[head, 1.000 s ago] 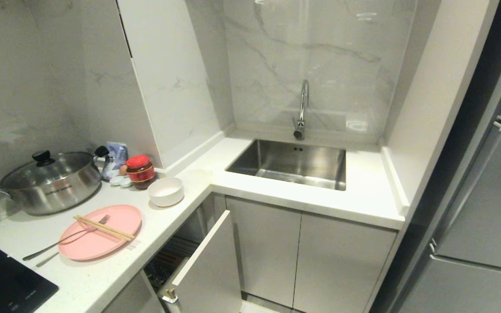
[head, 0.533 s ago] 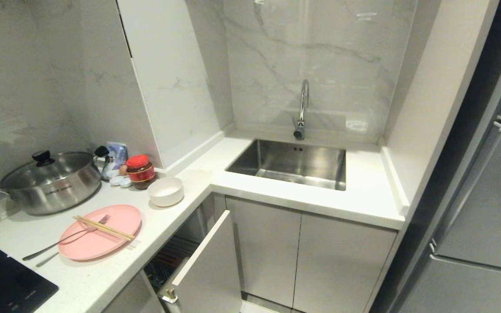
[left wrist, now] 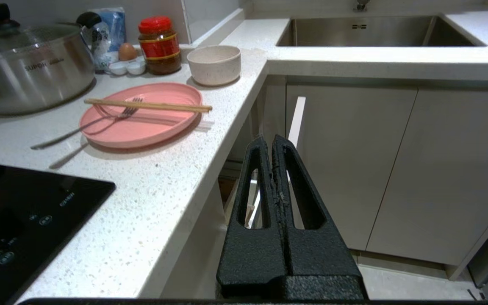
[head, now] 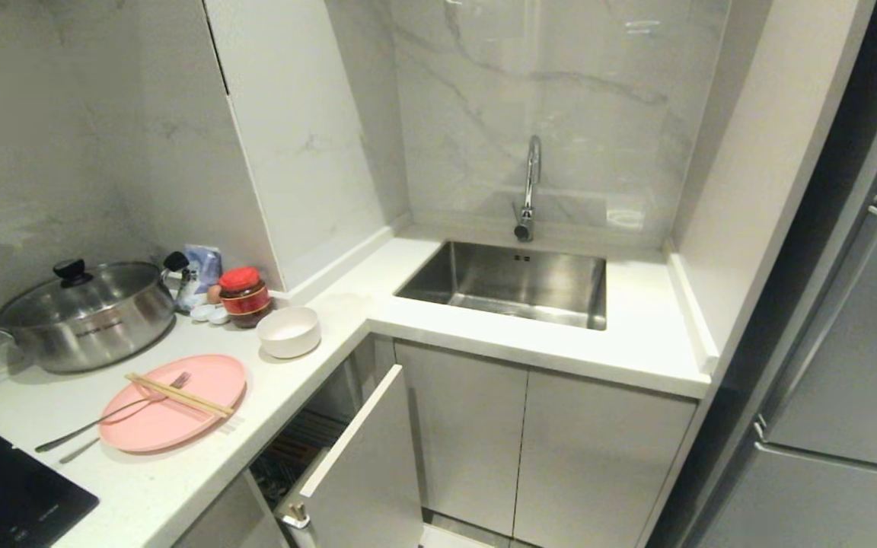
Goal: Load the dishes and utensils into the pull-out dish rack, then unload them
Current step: Open the cupboard
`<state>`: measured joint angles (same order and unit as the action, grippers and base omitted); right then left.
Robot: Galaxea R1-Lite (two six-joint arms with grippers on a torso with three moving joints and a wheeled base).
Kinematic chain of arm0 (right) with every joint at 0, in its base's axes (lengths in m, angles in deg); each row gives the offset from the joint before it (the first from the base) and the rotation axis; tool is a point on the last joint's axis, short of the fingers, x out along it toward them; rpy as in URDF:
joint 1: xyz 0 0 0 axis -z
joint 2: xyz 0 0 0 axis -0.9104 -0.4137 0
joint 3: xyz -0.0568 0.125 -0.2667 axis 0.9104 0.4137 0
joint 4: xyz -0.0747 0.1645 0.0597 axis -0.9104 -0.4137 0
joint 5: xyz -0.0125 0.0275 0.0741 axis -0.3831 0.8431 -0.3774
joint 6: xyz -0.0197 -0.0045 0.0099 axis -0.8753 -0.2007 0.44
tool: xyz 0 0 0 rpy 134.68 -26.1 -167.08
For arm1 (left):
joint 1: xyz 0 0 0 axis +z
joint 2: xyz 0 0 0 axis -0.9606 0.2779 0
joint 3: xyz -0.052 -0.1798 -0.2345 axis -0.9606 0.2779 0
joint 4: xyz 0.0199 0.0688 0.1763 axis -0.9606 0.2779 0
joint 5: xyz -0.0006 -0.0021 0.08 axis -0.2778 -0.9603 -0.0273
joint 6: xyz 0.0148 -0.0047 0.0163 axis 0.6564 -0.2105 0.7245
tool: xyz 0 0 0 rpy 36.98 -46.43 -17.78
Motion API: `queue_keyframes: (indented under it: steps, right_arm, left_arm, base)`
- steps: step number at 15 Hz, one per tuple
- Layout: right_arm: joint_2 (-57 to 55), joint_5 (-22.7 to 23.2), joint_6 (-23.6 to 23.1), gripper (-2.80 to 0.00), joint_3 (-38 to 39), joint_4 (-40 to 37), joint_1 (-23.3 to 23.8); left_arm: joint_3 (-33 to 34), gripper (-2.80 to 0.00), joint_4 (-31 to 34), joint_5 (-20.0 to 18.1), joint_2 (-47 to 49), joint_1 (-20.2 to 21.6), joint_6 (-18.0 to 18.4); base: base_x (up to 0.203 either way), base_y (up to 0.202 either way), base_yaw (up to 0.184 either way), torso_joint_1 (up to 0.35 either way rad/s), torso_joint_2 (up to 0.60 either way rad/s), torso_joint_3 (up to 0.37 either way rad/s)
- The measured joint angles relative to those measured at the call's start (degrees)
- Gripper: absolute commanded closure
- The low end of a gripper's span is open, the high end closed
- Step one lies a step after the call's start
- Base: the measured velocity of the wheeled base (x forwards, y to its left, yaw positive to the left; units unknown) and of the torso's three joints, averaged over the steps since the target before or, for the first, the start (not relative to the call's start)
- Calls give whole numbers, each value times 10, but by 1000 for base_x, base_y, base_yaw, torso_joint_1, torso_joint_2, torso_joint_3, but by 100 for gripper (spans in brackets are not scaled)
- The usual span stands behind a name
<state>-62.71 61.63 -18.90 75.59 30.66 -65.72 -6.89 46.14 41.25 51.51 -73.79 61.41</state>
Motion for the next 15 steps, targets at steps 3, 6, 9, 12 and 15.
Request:
queue_keyframes:
  steps: [3, 6, 9, 12, 15]
  right_arm:
    - [0, 0, 0, 0, 0, 0, 0]
    - [0, 0, 0, 0, 0, 0, 0]
    - [0, 0, 0, 0, 0, 0, 0]
    - [0, 0, 0, 0, 0, 0, 0]
    - [0, 0, 0, 0, 0, 0, 0]
  left_arm:
    - [0, 0, 0, 0, 0, 0, 0]
    - [0, 0, 0, 0, 0, 0, 0]
    - [0, 0, 0, 1, 0, 0, 0]
    - [0, 0, 0, 0, 0, 0, 0]
    - [0, 0, 0, 0, 0, 0, 0]
  base:
    - [0, 0, 0, -174, 370, 205]
    - [0, 0, 0, -239, 505, 262]
    - [0, 0, 0, -254, 546, 292]
    - [0, 0, 0, -250, 540, 296]
    - [0, 0, 0, -235, 510, 277]
